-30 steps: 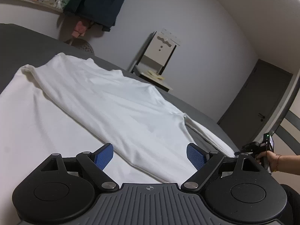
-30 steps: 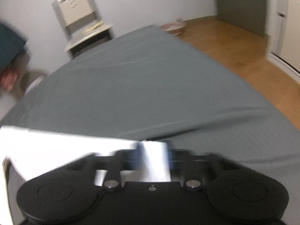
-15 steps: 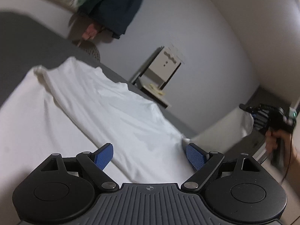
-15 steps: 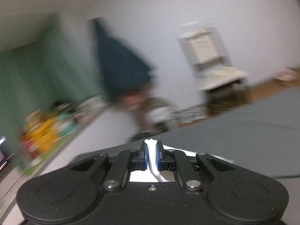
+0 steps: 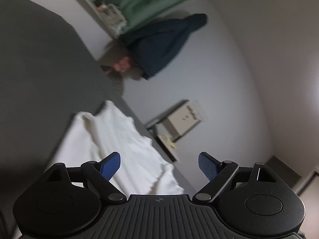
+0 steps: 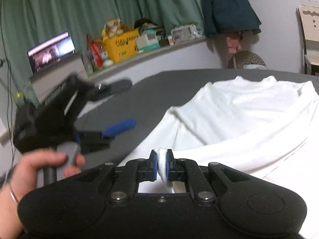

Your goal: Fold clothes

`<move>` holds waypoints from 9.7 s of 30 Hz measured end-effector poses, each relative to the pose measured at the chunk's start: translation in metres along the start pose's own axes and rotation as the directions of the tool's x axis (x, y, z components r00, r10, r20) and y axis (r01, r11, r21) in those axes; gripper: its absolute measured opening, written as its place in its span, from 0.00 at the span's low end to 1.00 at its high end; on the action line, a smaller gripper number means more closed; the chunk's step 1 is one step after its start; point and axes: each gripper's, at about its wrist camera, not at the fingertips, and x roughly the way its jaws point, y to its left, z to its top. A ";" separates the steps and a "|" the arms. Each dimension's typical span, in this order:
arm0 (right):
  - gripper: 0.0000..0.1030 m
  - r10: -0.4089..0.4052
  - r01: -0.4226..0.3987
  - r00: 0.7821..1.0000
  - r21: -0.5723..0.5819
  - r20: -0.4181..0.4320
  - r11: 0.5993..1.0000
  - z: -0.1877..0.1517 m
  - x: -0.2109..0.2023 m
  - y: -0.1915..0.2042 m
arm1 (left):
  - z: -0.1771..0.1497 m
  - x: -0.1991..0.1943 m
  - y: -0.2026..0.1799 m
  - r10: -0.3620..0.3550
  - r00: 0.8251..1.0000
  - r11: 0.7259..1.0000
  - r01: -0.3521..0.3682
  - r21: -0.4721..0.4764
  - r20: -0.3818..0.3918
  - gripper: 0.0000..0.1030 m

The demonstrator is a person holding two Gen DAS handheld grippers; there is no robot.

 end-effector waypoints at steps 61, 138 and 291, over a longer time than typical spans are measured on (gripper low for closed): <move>0.07 -0.102 0.062 0.979 -0.215 -0.178 0.975 -0.085 -0.012 0.104 | -0.027 0.019 -0.031 0.456 0.808 0.822 -0.222 0.525 -0.372 0.04; 0.08 -0.748 0.714 0.400 -0.331 -0.530 0.617 0.220 0.277 -0.284 | -0.077 0.087 0.010 0.116 0.912 0.979 -0.038 0.202 -0.393 0.04; 0.62 -0.295 0.347 0.934 0.318 -0.201 0.882 0.136 0.138 -0.354 | 0.114 0.304 -0.008 0.406 0.894 0.865 -0.307 0.398 -0.192 1.00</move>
